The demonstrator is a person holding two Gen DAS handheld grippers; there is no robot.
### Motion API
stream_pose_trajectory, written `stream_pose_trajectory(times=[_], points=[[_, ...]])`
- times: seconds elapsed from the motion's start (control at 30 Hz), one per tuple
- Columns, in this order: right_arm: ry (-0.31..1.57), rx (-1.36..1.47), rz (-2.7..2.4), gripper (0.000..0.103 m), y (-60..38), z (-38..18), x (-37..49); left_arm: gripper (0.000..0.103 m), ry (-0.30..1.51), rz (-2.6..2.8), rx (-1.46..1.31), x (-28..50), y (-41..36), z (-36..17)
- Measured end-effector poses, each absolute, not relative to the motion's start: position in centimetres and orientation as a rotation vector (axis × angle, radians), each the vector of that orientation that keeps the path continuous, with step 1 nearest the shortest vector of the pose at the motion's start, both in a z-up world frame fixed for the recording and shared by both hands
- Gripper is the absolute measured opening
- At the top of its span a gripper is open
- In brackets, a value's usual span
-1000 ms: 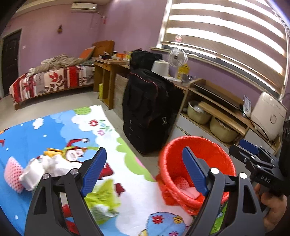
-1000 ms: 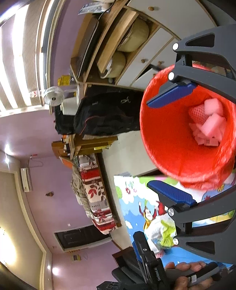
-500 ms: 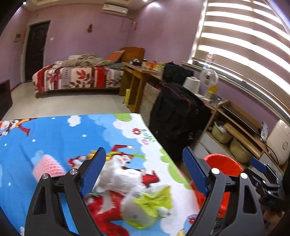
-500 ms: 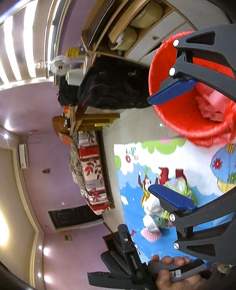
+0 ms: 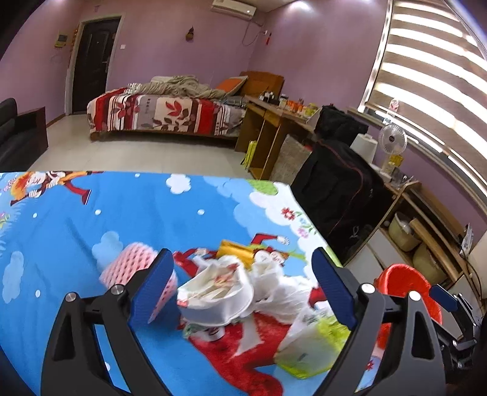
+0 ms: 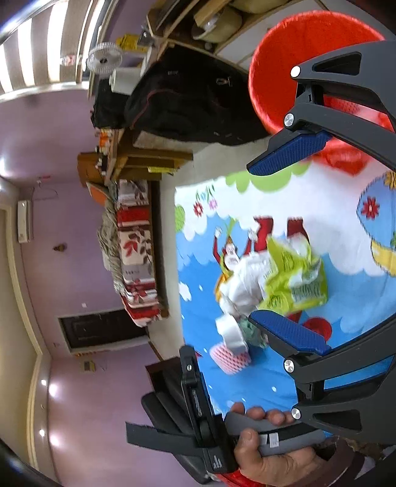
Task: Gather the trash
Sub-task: 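Move both grippers back to the trash pile on the bedspread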
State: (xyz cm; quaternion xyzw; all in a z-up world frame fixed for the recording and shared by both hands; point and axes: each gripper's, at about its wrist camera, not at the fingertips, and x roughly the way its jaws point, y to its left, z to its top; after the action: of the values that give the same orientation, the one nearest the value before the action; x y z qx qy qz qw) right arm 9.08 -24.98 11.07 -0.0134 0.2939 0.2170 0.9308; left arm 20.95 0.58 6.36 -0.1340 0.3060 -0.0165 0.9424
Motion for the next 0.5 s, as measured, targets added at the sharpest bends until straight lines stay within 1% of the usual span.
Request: stream_pose_trajectory(times=[0.13, 0.2, 0.23, 0.5], points=[[0.634, -0.044, 0.469, 0.084, -23.4, 9.8, 9.2, 0.091, 0.659, -0.017, -0.272, 21.2, 1.3, 4.8], [0.65, -0.049, 0.476, 0.084, -22.7, 9.1, 9.4, 0.096, 0.674, -0.006, -0.272, 21.3, 1.5, 4.0], [0.658, -0.05, 0.479, 0.084, -22.5, 8.9, 9.5, 0.097, 0.688, -0.002, -0.274, 21.5, 1.6, 3.5], [0.722, -0.084, 0.504, 0.084, -20.3, 6.2, 10.3, 0.097, 0.782, 0.007, -0.281, 23.0, 1.7, 0.2]])
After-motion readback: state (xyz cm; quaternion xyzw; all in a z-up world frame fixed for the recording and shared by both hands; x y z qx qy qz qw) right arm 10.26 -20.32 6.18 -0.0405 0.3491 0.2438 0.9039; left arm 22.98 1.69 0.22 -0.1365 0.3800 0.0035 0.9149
